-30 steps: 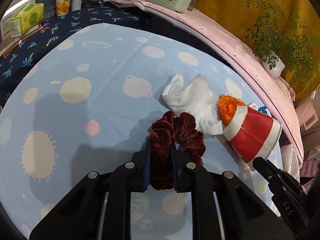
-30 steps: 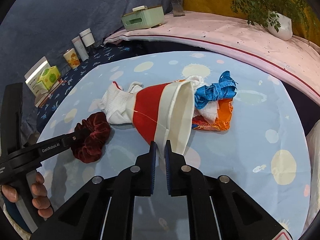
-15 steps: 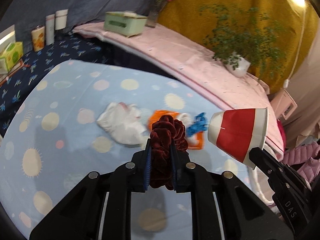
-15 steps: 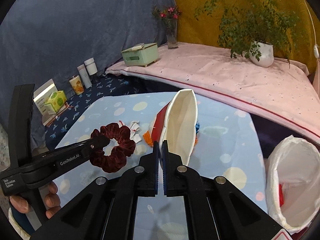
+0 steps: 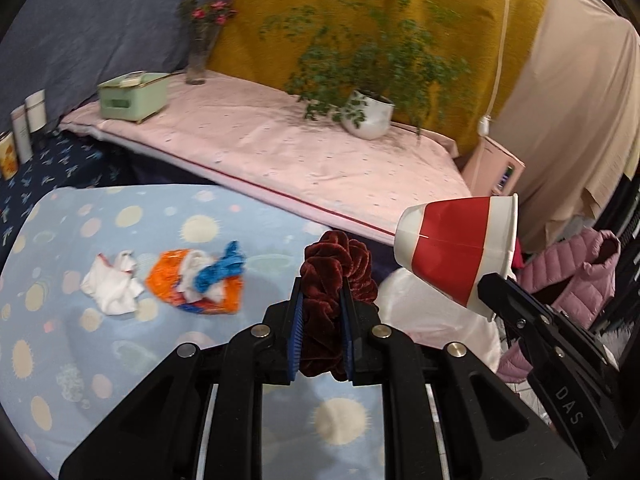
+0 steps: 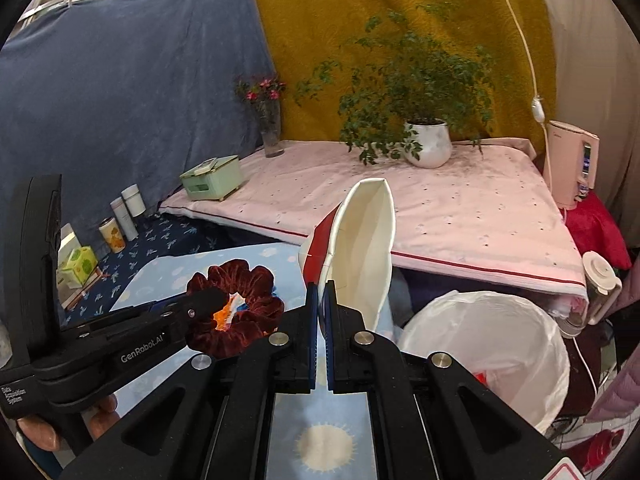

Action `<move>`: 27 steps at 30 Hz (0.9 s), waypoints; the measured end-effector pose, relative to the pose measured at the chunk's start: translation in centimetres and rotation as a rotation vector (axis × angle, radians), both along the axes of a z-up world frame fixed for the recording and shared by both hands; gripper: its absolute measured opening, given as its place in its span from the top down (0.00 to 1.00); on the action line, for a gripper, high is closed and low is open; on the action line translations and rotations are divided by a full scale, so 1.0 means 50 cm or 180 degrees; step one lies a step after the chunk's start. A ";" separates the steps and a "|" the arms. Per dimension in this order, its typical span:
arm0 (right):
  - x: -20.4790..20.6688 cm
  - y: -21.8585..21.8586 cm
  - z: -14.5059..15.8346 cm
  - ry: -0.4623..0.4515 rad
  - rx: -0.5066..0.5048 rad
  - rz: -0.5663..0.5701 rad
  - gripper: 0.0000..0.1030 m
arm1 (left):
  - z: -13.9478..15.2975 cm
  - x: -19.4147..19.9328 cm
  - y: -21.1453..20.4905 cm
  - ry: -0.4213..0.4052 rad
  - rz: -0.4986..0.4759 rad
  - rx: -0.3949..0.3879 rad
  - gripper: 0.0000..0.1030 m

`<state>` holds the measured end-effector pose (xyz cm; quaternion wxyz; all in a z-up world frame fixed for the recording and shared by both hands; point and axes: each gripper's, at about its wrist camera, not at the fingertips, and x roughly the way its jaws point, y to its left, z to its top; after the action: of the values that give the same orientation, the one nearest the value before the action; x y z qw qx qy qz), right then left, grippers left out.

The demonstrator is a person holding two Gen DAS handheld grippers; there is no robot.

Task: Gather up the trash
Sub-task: 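Carry the scrunchie and cup over the bin and open both tools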

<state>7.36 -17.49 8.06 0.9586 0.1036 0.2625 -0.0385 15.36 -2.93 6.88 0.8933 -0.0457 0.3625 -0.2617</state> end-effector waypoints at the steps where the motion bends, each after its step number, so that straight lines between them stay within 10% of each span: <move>1: -0.008 -0.018 0.001 -0.0006 -0.0001 -0.0057 0.97 | 0.003 -0.006 -0.019 -0.0009 -0.0054 0.0006 0.85; 27: -0.092 -0.254 -0.085 0.0210 0.0262 -0.0708 0.97 | -0.040 -0.064 -0.299 0.0045 -0.0734 0.0270 0.84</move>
<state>2.74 -30.20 3.83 0.9342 0.1700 0.2821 -0.1372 12.18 -17.86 4.90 0.8558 0.0323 0.3824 -0.3469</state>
